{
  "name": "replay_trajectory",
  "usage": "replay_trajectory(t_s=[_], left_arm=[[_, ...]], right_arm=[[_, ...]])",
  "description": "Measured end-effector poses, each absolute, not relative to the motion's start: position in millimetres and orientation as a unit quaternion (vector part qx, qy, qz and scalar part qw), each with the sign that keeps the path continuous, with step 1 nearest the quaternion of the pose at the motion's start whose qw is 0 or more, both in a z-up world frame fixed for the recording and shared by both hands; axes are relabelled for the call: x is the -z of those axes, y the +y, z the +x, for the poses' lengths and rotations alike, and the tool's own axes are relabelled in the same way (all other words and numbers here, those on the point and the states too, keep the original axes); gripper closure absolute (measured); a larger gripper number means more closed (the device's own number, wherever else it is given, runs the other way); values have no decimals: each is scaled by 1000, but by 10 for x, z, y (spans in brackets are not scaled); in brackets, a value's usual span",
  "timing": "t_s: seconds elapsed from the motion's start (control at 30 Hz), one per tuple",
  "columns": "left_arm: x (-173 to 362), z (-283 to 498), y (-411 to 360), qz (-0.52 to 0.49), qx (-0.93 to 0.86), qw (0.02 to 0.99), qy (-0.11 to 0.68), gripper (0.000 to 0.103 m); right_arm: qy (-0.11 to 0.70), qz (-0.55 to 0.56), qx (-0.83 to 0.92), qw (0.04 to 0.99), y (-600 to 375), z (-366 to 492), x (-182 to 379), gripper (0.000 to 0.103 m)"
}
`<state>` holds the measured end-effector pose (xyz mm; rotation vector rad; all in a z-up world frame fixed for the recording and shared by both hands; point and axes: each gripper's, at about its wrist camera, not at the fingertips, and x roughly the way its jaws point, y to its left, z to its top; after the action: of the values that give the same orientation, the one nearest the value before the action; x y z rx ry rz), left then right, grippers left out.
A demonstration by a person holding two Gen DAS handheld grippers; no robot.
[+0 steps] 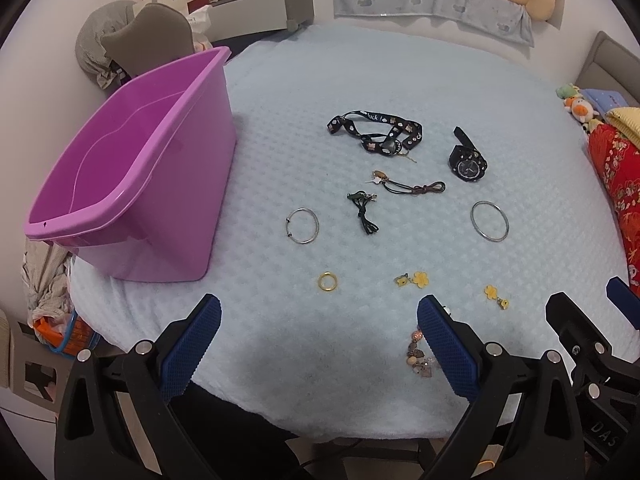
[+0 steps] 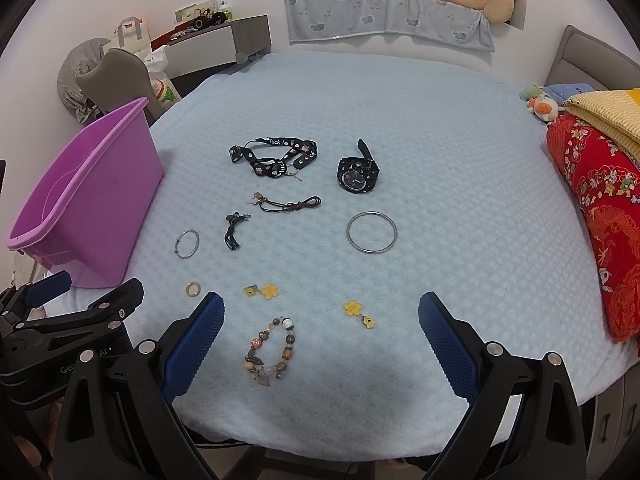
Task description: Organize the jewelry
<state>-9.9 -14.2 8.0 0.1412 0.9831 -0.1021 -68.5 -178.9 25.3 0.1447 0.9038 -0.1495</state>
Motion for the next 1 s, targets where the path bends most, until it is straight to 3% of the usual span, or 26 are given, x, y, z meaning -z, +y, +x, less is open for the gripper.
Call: replay_trajectory(t_s=[1.0], left_arm=[[-57,-102,-136,66,48,876,475,7]], right_arm=[[436,74,70,894,-1752,-731,-261,10]])
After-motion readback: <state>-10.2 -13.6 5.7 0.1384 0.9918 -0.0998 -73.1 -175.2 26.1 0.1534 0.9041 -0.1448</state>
